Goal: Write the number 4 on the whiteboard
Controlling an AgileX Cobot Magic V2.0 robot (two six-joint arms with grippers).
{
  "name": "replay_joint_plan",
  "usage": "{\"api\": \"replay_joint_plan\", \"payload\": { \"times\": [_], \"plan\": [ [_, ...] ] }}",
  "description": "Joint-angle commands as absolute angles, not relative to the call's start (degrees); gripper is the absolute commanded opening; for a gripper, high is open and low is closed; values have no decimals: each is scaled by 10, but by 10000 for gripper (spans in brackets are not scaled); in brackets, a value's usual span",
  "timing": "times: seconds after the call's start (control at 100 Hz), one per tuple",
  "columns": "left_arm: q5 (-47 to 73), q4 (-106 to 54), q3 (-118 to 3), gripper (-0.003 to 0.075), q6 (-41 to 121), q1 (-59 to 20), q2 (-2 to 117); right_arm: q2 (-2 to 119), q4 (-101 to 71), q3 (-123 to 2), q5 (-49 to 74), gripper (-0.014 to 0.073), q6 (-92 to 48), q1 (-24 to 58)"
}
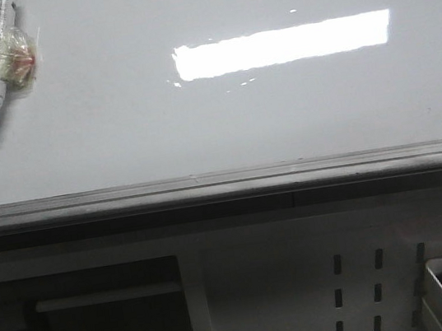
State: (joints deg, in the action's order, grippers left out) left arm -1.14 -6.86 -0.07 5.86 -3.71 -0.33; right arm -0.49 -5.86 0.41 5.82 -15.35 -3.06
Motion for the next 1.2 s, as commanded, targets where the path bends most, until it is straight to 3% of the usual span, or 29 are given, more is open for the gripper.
{"api": "replay_joint_plan", "payload": {
  "times": [0.0,0.43,0.61,0.78,0.93,1.07,1.14,1.19],
  "plan": [
    [-59,-98,15,-20,51,-36,-18,-18,-89,16,6,-52,-156,-33],
    [-60,-420,8,-20,51,-36,-18,-18,-406,8,0,-52,-156,-33],
    [50,-380,-68,-20,55,-36,2,18,-398,-59,110,-43,-173,-33],
    [189,-277,-190,-20,68,-36,94,156,-392,-156,226,-43,-209,-33],
    [282,-279,-277,-20,166,-36,192,268,-392,-244,314,-45,-247,-33],
    [299,-325,-313,-20,214,-37,254,328,-392,-298,350,-40,-248,-33],
    [299,-382,-321,-13,257,-40,278,343,-392,-315,353,9,-259,-33],
    [297,-425,-324,16,309,-45,293,349,-396,-325,352,100,-264,-32]
  ]
}}
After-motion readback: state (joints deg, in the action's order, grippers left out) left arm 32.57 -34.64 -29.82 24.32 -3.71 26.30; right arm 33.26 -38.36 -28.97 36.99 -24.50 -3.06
